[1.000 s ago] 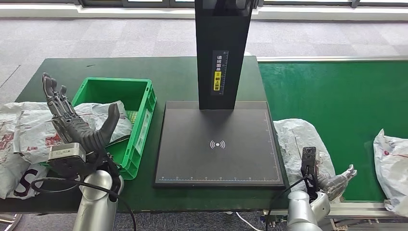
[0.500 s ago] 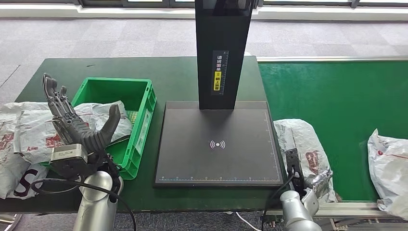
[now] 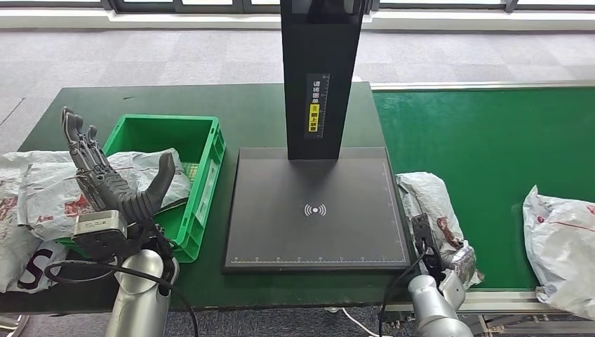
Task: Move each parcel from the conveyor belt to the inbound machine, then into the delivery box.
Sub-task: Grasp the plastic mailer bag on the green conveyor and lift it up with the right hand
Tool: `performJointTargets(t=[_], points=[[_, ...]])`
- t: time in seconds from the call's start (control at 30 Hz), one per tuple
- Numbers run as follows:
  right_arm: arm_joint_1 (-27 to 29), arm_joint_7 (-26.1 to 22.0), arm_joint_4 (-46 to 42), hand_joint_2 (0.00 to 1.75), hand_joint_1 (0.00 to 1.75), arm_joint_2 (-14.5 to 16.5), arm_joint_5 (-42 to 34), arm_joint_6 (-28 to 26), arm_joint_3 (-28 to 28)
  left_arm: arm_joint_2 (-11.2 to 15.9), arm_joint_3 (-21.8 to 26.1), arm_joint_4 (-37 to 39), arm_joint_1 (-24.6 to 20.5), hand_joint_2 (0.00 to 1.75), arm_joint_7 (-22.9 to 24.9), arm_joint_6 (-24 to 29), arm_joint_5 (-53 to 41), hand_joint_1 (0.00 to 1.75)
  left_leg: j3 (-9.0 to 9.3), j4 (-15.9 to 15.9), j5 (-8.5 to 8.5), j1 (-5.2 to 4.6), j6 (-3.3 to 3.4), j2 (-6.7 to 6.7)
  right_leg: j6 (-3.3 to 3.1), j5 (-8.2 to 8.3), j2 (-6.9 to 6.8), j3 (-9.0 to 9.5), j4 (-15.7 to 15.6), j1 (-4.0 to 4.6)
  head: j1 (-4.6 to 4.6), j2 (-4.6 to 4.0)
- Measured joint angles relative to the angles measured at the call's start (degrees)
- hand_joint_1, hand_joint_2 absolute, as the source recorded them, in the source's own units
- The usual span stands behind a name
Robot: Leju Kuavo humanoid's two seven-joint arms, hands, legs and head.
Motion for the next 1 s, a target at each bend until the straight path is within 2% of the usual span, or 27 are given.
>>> performJointTargets(t=[0.67,0.8,1.0], points=[[-0.4,0.1,0.4,1.75,1.75,-0.4,-0.5,0.3,0.9,0.1,0.0,0.0,0.0,1.75,0.0,0.0,-0.1,0.00,0.03,0.0,0.03,0.06,-0.05,0.01,-0.11,0.06,0.00,-0.01,0.0,0.08,0.00,0.00],[-0.3,-1.7,0.4,1.75,1.75,-0.4,-2.0,-2.9,1.3,0.1,0.0,0.0,0.0,1.75,0.0,0.3,-0.3,0.00,0.00,0.0,0.03,0.06,-0.05,0.01,-0.11,0.06,0.00,-0.02,0.0,0.07,0.00,0.00],[0.7,-7.8,-1.5,1.75,1.75,0.5,-7.3,-9.6,2.1,0.2,0.0,-0.3,0.4,1.75,0.0,0.5,-0.6,0.00,-0.06,0.0,0.03,0.05,-0.05,-0.02,-0.11,0.06,-0.01,-0.06,0.0,0.07,0.00,0.00]])
